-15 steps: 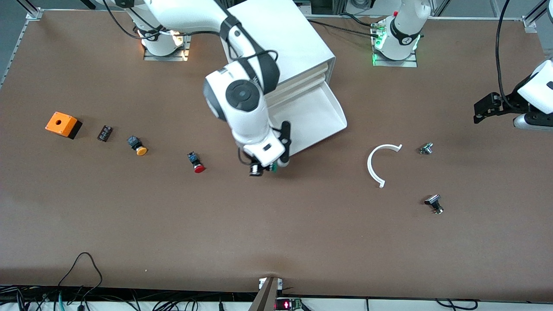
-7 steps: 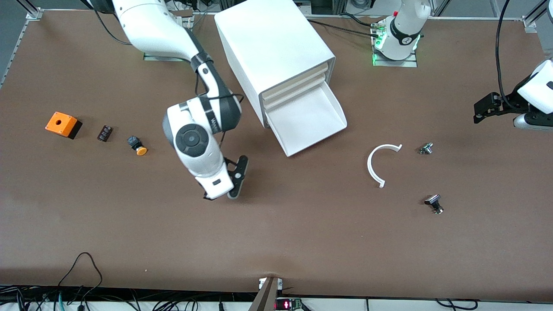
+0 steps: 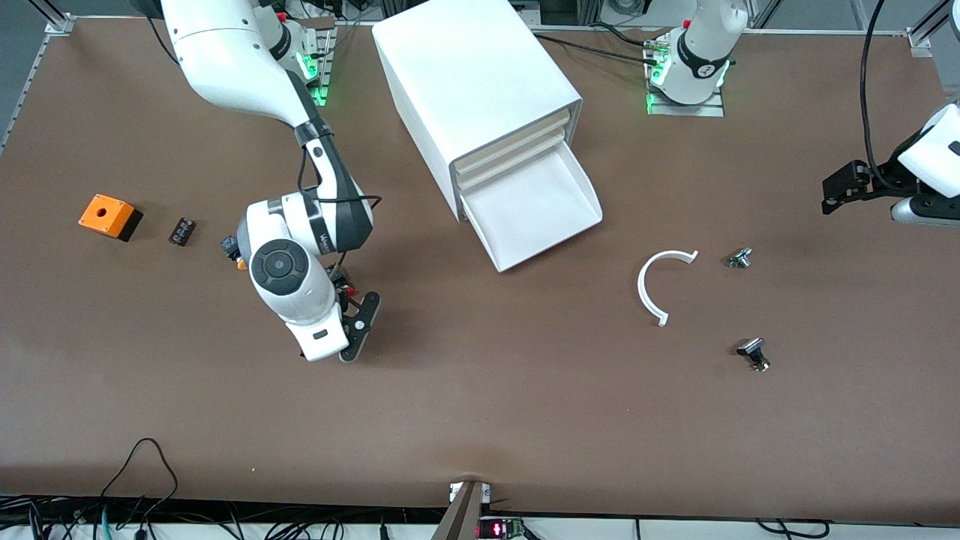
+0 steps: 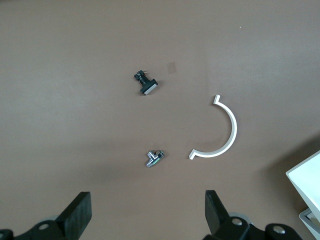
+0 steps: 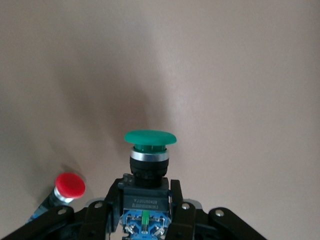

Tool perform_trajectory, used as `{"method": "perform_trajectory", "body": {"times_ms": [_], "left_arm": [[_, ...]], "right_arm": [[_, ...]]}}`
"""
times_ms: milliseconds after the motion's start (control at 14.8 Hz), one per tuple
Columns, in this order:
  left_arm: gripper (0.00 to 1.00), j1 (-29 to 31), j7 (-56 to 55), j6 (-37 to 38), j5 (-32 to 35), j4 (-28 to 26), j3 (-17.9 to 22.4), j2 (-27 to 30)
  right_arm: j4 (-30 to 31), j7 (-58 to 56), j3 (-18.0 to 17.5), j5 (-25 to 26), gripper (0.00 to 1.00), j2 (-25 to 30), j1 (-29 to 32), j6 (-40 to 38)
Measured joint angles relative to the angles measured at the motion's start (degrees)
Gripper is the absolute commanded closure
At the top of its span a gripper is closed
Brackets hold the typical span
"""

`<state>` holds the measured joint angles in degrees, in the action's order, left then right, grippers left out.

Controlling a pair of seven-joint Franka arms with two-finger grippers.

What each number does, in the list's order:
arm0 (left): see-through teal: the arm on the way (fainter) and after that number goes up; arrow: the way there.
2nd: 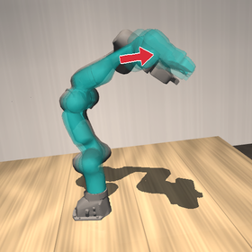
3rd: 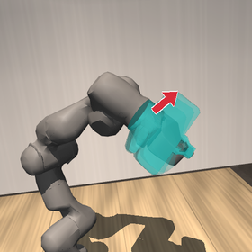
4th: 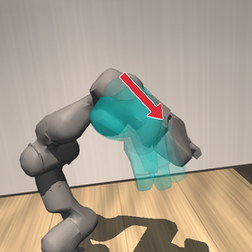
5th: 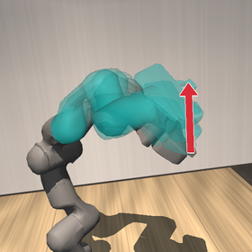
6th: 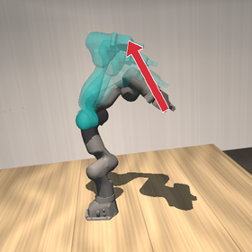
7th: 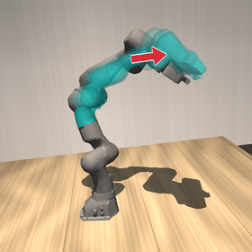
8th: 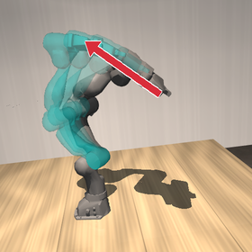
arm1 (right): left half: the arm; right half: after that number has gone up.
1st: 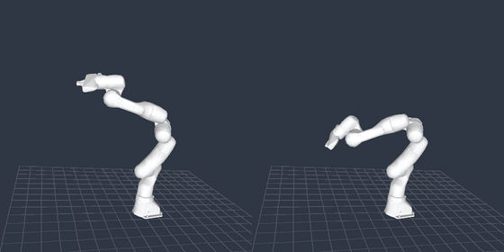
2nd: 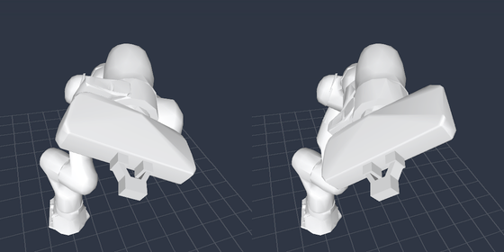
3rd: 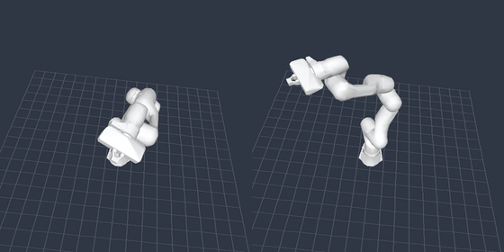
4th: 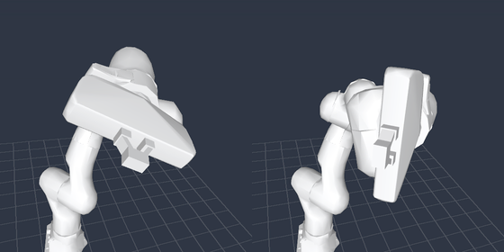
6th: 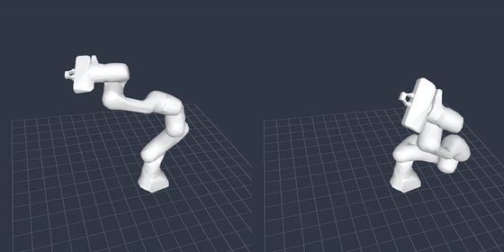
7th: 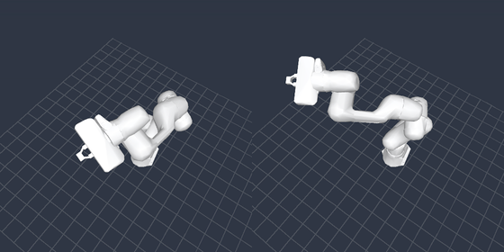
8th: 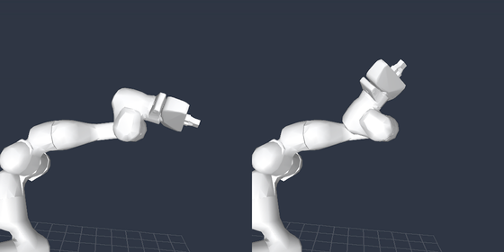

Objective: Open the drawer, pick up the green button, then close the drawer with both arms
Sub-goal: 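Lift the green button out of the drawer with the right gripper, then lower the green button beside the red button and open the right gripper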

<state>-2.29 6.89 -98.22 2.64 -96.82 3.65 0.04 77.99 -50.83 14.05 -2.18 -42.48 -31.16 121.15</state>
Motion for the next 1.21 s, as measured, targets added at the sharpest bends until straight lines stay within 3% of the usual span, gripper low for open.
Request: {"method": "perform_trajectory", "body": {"times_ms": [404, 741, 808, 876, 943, 1212], "left_arm": [[0.00, 0.0, 0.0, 0.0, 0.0, 0.0, 0.0, 0.0], [0.00, 0.0, 0.0, 0.0, 0.0, 0.0, 0.0, 0.0], [0.00, 0.0, 0.0, 0.0, 0.0, 0.0, 0.0, 0.0], [0.00, 0.0, 0.0, 0.0, 0.0, 0.0, 0.0, 0.0], [0.00, 0.0, 0.0, 0.0, 0.0, 0.0, 0.0, 0.0], [0.00, 0.0, 0.0, 0.1, 0.0, 0.0, 0.0, 0.0]], "right_arm": [[12.9, 0.0, -0.9, 0.0, 0.70, 3.3, 7.9, 13.7], [21.7, 0.0, -5.1, -0.2, 0.70, 4.6, 12.3, 22.1], [23.6, 0.0, -6.4, -0.2, 0.65, 4.5, 13.4, 24.8], [25.6, 0.0, -7.5, -0.2, 0.46, 4.4, 14.3, 27.6], [27.0, 0.0, -8.1, -0.2, 0.01, 4.6, 14.8, 30.1], [28.5, 0.1, -8.8, -0.2, 0.00, 4.7, 15.2, 31.8]]}}
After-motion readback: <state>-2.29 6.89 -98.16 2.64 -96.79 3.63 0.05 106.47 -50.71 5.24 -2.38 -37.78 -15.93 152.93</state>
